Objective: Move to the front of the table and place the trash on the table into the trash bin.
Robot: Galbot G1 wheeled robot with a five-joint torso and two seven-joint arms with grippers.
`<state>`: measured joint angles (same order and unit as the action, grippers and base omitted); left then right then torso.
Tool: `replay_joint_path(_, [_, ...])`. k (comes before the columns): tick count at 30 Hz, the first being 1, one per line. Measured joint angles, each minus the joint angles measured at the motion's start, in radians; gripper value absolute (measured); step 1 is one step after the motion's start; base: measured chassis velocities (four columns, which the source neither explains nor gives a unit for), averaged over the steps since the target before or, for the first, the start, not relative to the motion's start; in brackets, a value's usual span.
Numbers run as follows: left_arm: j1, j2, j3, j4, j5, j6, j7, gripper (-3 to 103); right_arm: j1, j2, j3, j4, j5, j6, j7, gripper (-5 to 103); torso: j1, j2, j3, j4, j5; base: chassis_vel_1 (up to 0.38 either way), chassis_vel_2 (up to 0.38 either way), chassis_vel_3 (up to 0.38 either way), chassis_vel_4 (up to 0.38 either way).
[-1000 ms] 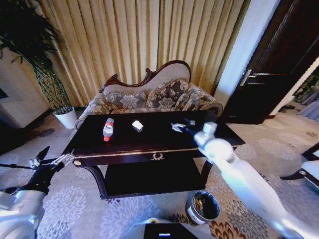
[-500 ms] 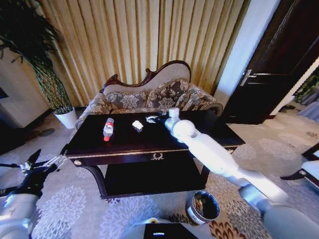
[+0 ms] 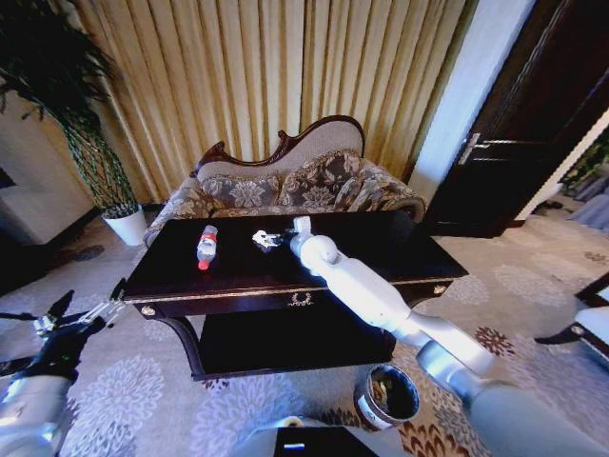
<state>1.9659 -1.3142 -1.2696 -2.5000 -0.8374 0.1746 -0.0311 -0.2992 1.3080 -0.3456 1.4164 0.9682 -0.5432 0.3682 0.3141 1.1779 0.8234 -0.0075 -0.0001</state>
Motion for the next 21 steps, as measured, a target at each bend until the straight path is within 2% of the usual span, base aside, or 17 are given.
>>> replay_joint_path(10, [-0.004,-0.006,0.002,0.0,-0.001,0.0,0.001,100,-0.011,0.044,-0.001,-0.048,-0.012,0.0,0.001,100,0.0,0.0,0.0,0.0,0.0,0.0,0.0,0.0,0.0])
replay_joint_path(17, [-0.003,-0.007,0.001,0.0,-0.018,0.0,0.004,100,-0.012,0.079,0.018,-0.121,-0.069,0.025,-0.012,101,0.0,0.0,0.0,0.0,0.0001,0.0,0.0,0.0,0.0])
replay_joint_path(18, [-0.004,-0.006,0.001,0.0,-0.019,0.0,0.004,100,-0.012,0.08,0.02,-0.126,-0.072,0.027,-0.015,96,0.0,0.0,0.0,0.0,0.0001,0.0,0.0,0.0,0.0])
replay_joint_path(19, [-0.004,-0.006,0.001,0.0,-0.019,0.0,0.004,100,-0.012,0.08,0.02,-0.126,-0.072,0.027,-0.015,96,0.0,0.0,0.0,0.0,0.0001,0.0,0.0,0.0,0.0])
replay_joint_path(21, [-0.005,-0.004,0.0,0.0,-0.019,0.0,0.004,100,-0.012,0.08,0.02,-0.129,-0.077,0.028,-0.022,86,0.0,0.0,0.0,-0.0001,0.0001,0.0,0.0,0.0,0.0])
